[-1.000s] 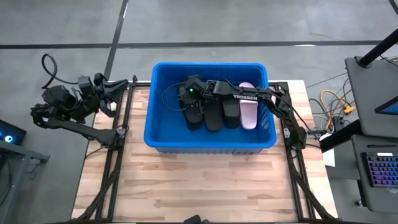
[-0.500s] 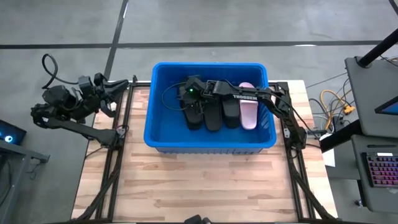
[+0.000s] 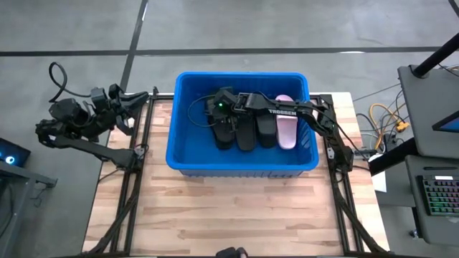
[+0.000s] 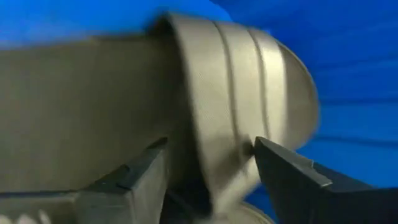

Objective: Pick and place slides into bin
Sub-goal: Put the black slide into the blue bin, then return to Home Position

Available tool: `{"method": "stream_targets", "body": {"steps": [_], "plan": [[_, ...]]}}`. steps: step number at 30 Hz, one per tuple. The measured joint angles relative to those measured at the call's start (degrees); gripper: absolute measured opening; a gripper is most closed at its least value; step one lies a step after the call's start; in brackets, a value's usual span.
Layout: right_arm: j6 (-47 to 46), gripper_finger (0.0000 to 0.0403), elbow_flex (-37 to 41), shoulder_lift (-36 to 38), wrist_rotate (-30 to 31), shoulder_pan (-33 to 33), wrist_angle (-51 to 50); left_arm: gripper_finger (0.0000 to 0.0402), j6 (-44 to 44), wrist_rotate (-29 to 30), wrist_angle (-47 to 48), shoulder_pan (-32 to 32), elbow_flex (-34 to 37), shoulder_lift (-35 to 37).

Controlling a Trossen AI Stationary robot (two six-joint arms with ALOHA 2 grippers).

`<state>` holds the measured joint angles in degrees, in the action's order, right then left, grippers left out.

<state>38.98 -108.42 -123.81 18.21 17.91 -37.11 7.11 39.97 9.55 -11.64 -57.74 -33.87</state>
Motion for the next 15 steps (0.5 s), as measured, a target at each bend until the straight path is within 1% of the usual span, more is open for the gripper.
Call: {"method": "stream_targets", "body": {"steps": [3, 6, 12, 15], "plan": [[0.0, 0.0238, 0.0, 0.0, 3.5, 0.1, -0.4, 0.0020, 0.0, 0.0, 0.0, 0.0, 0.0, 0.0], [-0.1, 0.0255, 0.0, 0.0, 5.5, 0.2, -0.6, 0.0020, 0.0, 0.0, 0.0, 0.0, 0.0, 0.0], [-0.2, 0.0279, 0.0, 0.1, 5.9, 0.1, -2.4, 0.0020, 0.0, 0.0, 0.0, 0.0, 0.0, -0.2], [-1.8, 0.0287, 0.0, 0.2, 5.9, 0.1, -2.7, 0.0020, 0.0, 0.0, 0.0, 0.0, 0.0, -0.2]]}}
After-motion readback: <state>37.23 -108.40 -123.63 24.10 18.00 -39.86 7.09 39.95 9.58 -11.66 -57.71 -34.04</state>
